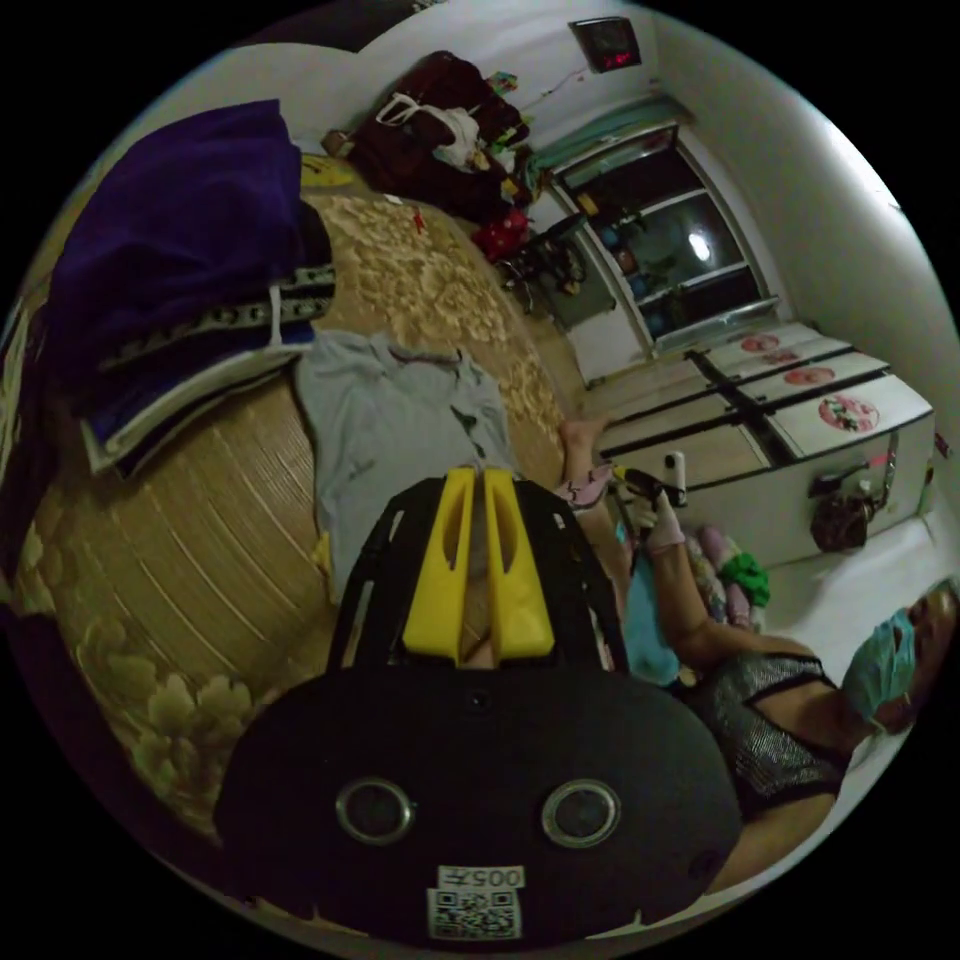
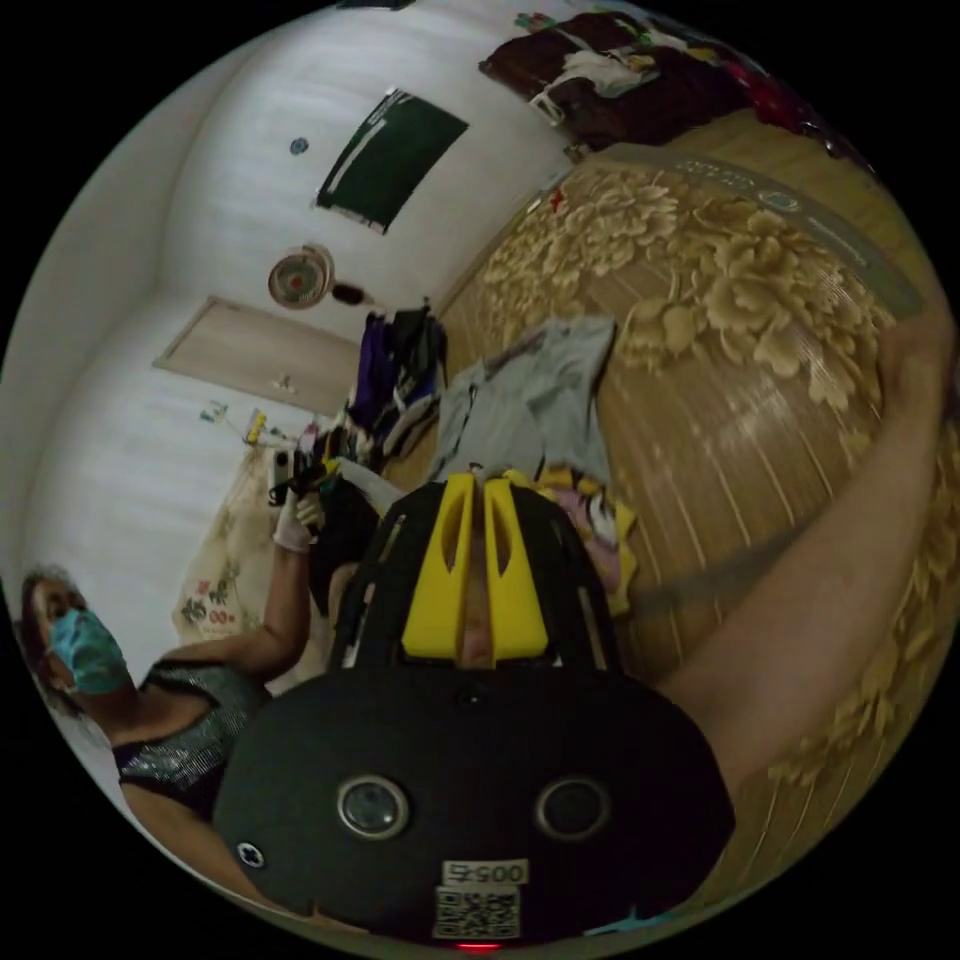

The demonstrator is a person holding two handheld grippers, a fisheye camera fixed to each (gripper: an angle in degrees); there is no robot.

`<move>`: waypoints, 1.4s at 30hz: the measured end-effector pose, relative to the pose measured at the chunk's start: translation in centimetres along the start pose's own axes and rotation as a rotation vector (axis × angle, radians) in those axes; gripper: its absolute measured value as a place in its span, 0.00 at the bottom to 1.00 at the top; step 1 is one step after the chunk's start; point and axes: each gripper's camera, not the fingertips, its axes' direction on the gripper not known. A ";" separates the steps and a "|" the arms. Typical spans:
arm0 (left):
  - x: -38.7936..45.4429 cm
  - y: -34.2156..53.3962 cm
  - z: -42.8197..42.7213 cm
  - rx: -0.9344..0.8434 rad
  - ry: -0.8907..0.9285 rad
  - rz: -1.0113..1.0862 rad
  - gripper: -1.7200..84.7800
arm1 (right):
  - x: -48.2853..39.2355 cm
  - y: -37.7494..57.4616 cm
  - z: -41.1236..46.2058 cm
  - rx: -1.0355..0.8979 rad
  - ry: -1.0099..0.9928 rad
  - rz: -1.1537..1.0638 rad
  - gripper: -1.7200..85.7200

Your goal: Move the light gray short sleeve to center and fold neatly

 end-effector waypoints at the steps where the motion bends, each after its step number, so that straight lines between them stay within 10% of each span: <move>1: -0.6 -1.2 0.5 0.002 -0.009 -0.015 0.05 | 0.8 -2.3 0.5 0.006 -0.008 0.022 0.01; 19: -10.7 -17.0 9.9 0.194 -0.144 -0.190 0.07 | 6.9 -24.8 10.0 -0.019 -0.077 0.183 0.02; 28: -5.5 -17.0 14.1 0.355 -0.669 -0.059 0.03 | 1.8 -26.3 10.5 0.111 0.278 0.069 0.03; 35: -6.6 -23.3 28.2 -0.132 -0.485 0.136 0.01 | -3.6 -30.1 21.4 -0.230 0.164 -0.165 0.01; 42: -7.4 -30.1 31.5 -0.107 -0.580 0.148 0.01 | -4.0 -37.1 23.0 -0.109 0.145 -0.048 0.01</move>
